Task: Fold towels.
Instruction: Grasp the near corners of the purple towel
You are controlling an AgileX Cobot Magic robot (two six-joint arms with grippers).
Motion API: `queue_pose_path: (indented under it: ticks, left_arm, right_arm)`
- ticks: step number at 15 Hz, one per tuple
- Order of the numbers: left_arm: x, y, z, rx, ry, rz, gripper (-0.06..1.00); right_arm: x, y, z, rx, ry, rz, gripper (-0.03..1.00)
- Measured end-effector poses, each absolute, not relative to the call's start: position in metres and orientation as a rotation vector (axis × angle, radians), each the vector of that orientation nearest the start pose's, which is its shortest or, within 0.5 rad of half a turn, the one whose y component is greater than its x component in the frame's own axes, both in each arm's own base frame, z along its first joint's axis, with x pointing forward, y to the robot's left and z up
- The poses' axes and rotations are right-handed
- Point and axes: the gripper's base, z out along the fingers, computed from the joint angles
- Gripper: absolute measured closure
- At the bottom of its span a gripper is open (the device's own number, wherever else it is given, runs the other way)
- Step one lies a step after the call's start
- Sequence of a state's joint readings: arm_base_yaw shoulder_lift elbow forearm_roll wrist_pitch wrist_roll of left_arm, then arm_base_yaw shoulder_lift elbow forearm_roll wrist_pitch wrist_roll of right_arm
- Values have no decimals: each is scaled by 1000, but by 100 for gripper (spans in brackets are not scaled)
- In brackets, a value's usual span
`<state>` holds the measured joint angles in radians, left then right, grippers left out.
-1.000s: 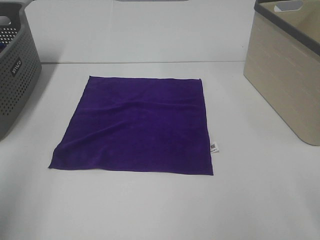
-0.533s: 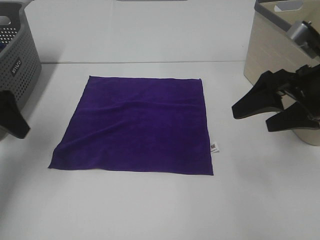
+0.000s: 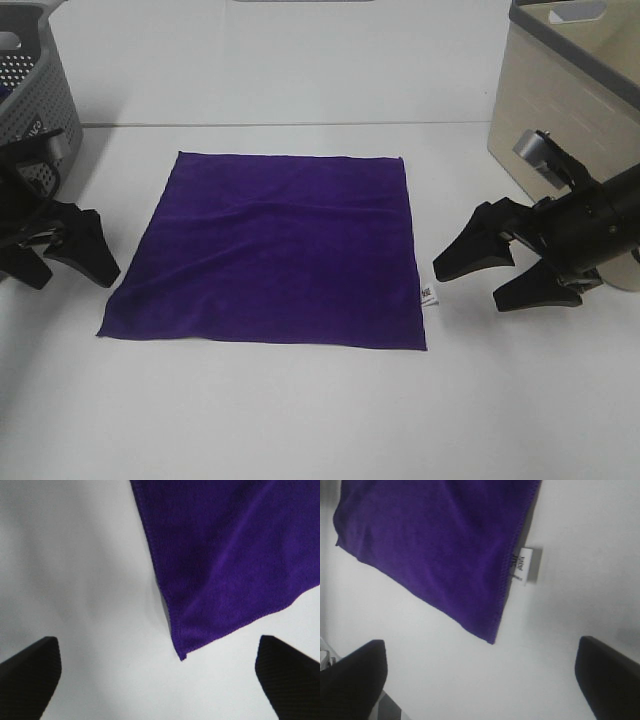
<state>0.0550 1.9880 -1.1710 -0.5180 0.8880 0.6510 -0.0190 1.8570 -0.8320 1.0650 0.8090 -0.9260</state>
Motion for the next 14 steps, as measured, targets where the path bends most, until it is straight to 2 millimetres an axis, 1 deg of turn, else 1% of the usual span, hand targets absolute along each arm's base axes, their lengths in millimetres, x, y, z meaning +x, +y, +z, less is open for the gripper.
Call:
queue_pose_path:
  ticks: [3,8,10,12,14]
  left_arm:
    - [357,-15,110,388,3010,-604,-3]
    - [361,-18,104,356,3008,-648,-3]
    - [362,-20,99,324,3024,-712,-3]
    - [363,-18,96,311,3031,-719,-3]
    - [363,-16,95,260,3041,-719,-2]
  right_arm:
    - [300,48,115,-62,2808,905,-2]
    - [297,48,114,-98,2824,908,-2]
    - [296,47,113,-56,2855,901,-2]
    - [295,46,113,-46,2873,891,-2]
    - [295,46,112,-36,2880,887,-2]
